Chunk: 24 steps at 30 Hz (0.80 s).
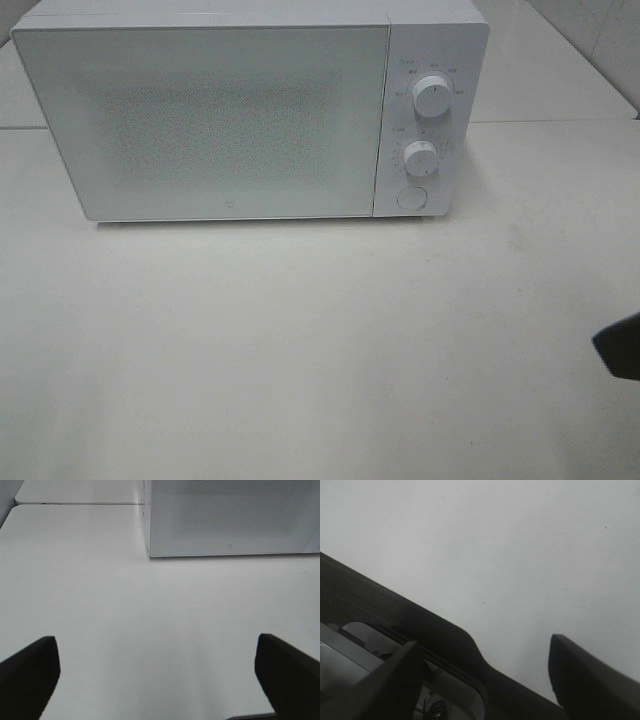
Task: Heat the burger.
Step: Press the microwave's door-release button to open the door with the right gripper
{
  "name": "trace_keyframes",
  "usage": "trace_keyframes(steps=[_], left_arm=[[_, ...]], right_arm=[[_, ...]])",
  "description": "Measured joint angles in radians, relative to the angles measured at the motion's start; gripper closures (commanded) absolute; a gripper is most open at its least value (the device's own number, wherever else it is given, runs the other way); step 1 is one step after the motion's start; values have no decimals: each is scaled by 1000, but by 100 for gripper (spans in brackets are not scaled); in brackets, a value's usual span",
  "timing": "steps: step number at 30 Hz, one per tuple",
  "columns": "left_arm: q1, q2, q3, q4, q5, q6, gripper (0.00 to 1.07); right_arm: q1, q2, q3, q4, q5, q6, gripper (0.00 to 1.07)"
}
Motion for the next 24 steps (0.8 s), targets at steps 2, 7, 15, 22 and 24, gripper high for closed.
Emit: trace_keyframes(steps=[2,7,15,22,24], left_arm=[[0,0,0,0,0,0,9],[0,0,0,0,0,0,9],[0,0,0,0,0,0,9],[0,0,0,0,0,0,9],[0,0,0,0,0,0,9]], right_arm=[[0,-61,0,0,36,0,37],[0,-184,-1,-1,93,1,37],[-44,-423,-1,-18,146,2,37],[-179,-544,7,-57,147,2,37],[-217,-585,22,-71,147,2,37]])
